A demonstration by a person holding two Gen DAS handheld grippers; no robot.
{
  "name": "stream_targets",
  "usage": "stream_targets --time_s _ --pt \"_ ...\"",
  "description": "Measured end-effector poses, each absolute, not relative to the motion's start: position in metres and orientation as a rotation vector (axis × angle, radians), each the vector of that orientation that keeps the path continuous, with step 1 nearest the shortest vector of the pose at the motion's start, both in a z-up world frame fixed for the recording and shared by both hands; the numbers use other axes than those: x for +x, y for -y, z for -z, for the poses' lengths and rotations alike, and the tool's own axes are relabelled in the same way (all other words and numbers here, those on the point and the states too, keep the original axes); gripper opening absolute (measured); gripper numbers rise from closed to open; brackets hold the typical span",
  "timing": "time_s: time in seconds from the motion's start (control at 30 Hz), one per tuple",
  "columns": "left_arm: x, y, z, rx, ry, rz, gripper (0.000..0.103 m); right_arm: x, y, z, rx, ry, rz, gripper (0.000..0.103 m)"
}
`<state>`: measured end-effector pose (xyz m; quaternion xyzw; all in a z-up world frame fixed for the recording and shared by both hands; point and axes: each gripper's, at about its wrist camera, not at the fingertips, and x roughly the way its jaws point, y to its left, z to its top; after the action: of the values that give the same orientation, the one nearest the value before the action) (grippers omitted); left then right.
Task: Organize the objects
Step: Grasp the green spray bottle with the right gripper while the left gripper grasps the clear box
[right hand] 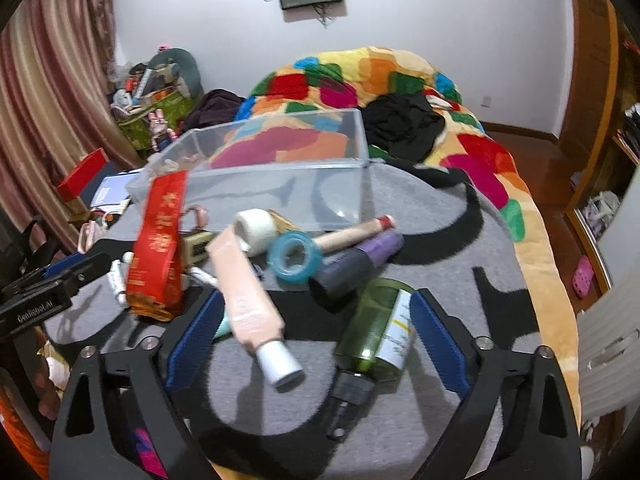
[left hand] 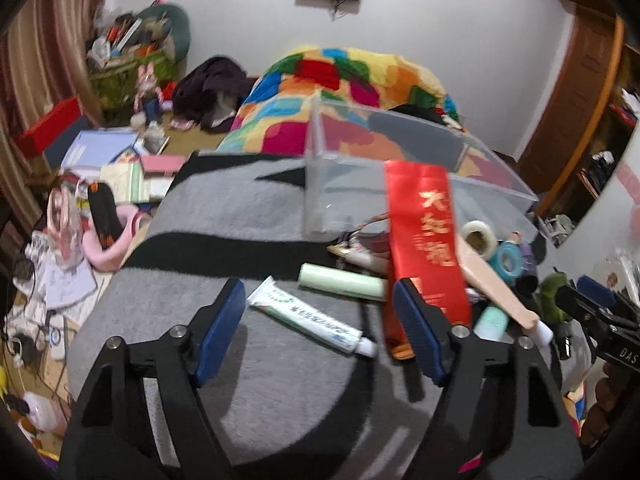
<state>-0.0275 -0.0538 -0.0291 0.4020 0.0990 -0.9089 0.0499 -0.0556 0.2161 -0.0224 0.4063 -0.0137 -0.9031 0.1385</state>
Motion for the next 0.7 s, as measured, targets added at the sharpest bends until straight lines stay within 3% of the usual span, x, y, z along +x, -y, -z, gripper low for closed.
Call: stream_targets --time_s 0.23,0.37,0.5,0.7 --pt "-0.032 0.054 0.055 1.318 -0.3 2.688 0.069 -0.059 -0.23 0.042 1.276 0.04 2.635 0.076" --pt "-0.031 0.045 0.056 1.305 -0.218 2.673 0.067 -0.063 -0.234 0.052 1.329 0.072 2.613 0.06" --pt "-0.029 0.049 0.056 1.296 -0.194 2.661 0.05 -0.063 -0.239 0.055 1.338 0.109 2.606 0.043" --pt "-0.023 0.059 0.055 1.271 -0.176 2.65 0.018 -0.059 -0.243 0.049 1.288 0.129 2.629 0.039"
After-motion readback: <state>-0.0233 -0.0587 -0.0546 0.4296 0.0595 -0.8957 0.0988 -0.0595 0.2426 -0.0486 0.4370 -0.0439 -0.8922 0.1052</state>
